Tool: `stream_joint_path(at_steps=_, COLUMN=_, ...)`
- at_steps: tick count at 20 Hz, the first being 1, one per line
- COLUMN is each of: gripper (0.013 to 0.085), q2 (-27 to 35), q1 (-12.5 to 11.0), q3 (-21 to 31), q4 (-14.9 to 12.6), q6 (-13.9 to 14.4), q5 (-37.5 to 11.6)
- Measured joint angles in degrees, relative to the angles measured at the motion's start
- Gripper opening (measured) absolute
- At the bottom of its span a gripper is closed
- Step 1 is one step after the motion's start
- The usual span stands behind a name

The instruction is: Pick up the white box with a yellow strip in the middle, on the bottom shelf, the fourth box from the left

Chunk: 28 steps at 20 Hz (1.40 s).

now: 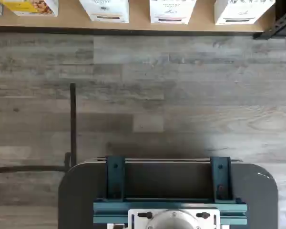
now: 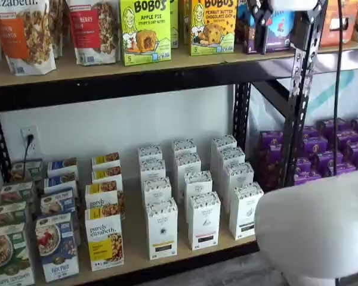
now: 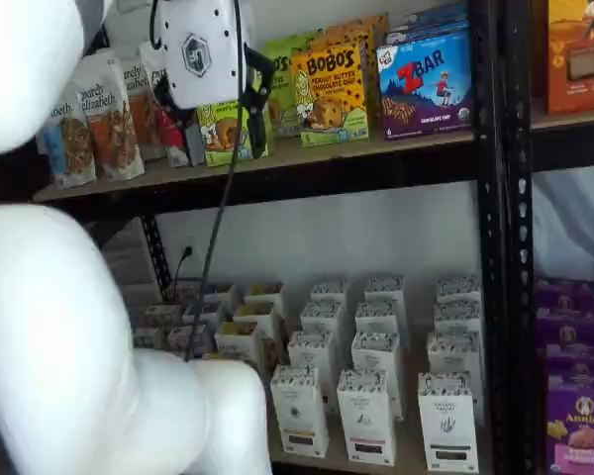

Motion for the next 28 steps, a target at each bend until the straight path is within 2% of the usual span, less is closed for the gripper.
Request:
stream_joint_path(at_steps=1, gripper=0.0850, q2=-0.34, q1=-1.90, q3=0.36, q4=2.06, q6=-1.00, q5=-0.39)
stream_joint_path(at_steps=2, gripper=0.0850, q2=-0.91, q1=-5.28, q3=0.98, q4=5.66, q6=-2.75, q5=-1.05)
stream_joint_path(at_steps=3, gripper=0.0850, q2=-1.16, q1=-6.87, q3=1.28, q4=7.66, q6=-3.64, q5=-1.38)
stream_joint_path(at_steps=4, gripper=0.0850, q2=-1.12, q1=-7.03, q3=1.40, q4=8.23, q6=-3.78, q5=-1.42)
stream_joint_path(at_steps=20, gripper=0.0850, q2=-1.50, q1=-3.71, q3=4.90, q4=6.93, q6=-1.51, q5=-4.88)
stream_joint_path(at_steps=24, gripper=0.0850, q2=-2.17, q1=-1.75, q3=6.98, q4=5.99, q6=-0.11, q5=-6.77)
stream_joint_path(at_steps=28, gripper=0.0850, q2=-2.26, q1=1.37, q3=9.25, q4=4.62, q6=2.42, q5=-8.31)
